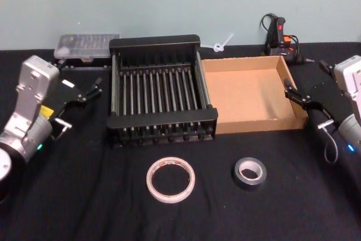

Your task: Pick up the white tape and place it into the black box , Pick up the silver tape and place it into the brown box.

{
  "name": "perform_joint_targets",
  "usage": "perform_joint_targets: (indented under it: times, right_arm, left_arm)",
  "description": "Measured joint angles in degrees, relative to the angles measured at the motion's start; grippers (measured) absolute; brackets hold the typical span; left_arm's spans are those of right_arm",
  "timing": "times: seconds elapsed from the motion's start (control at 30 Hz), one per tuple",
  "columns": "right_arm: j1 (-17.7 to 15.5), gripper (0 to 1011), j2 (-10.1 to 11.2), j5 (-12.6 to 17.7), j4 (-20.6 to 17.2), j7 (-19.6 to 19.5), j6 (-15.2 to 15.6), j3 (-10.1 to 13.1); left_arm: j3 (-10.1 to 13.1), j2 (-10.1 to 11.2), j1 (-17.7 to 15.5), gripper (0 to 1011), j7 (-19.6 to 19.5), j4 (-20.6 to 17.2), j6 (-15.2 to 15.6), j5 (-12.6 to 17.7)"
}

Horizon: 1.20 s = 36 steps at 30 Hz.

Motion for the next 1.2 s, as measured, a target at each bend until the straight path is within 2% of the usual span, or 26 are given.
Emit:
perform_joint_targets:
  times: [1.2]
  right_arm:
    - [0.0,1000,0.0,0.0,0.0,0.0,0.0,0.0]
  left_arm:
    - [0.0,0.0,0.0,1001,0.0,0.0,0.0,0.0]
